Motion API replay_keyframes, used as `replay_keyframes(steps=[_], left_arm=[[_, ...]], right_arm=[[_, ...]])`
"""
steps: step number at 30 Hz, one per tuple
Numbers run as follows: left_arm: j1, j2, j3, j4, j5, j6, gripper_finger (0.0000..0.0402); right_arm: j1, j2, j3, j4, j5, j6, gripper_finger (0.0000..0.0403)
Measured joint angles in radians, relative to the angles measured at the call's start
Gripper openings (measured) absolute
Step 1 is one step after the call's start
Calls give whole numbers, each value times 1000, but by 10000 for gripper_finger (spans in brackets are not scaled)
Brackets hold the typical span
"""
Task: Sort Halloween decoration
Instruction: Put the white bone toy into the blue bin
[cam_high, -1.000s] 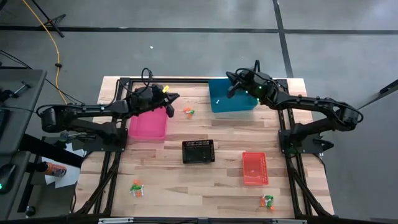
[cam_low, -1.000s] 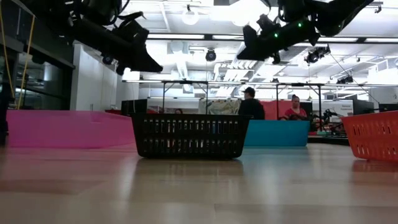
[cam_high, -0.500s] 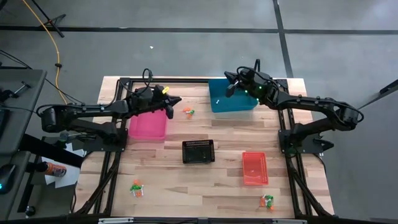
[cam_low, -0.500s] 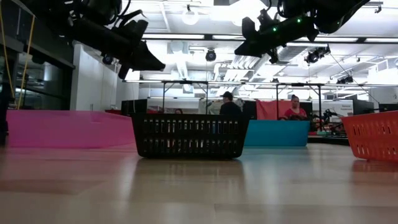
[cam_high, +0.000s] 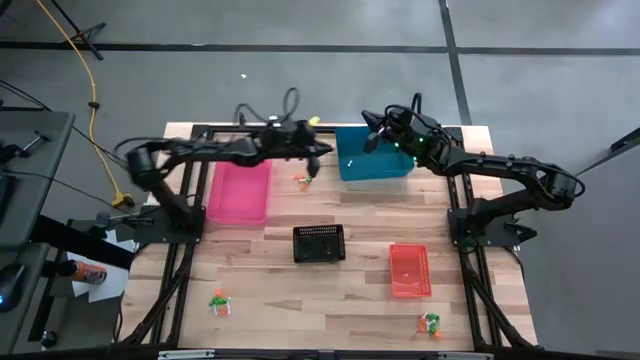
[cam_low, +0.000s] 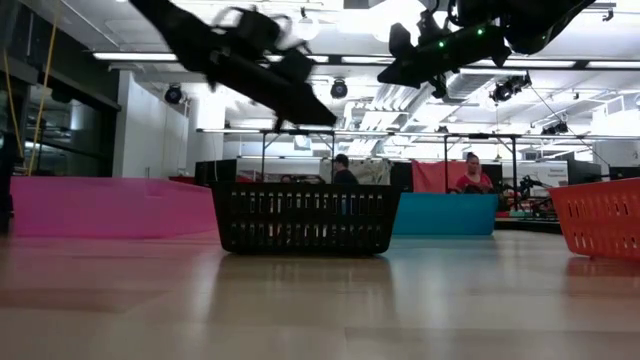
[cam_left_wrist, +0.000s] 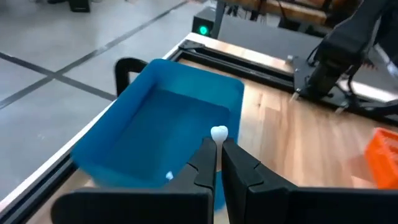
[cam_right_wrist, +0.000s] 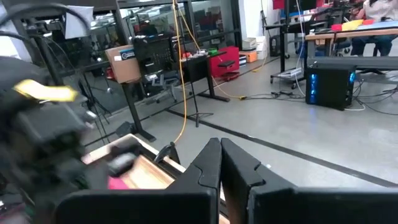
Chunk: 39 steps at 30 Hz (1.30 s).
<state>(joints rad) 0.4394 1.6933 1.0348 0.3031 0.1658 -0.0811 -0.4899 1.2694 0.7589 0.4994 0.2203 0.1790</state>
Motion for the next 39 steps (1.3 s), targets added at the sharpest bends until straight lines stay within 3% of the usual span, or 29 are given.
replay_keyframes(steps=[5, 10, 17, 23, 27, 31, 35, 39], left_arm=[[-14, 209, 187, -1, 11, 65, 1], [-16, 326, 302, -21, 9, 65, 1], [-15, 355, 333, -68, -2, 53, 8], [-15, 353, 333, -101, -2, 65, 74], [-15, 327, 334, -101, -9, 41, 133], [-2, 243, 333, -214, -10, 40, 177], [33, 94, 334, -400, -1, 76, 194], [78, -55, 333, -554, 107, 70, 195]], right_arm=[[-3, 0, 0, 22, 4, -3, 0], [-7, 0, 0, 54, 10, -3, 0], [-8, 0, 0, 54, 10, -1, 0], [-8, 0, 0, 55, 10, 0, 0], [-8, 0, 0, 70, 10, 4, 0], [-8, -1, 0, 109, 10, 4, 0], [-8, -9, 0, 120, 10, -3, 0], [-8, -10, 0, 118, 10, 1, 0]])
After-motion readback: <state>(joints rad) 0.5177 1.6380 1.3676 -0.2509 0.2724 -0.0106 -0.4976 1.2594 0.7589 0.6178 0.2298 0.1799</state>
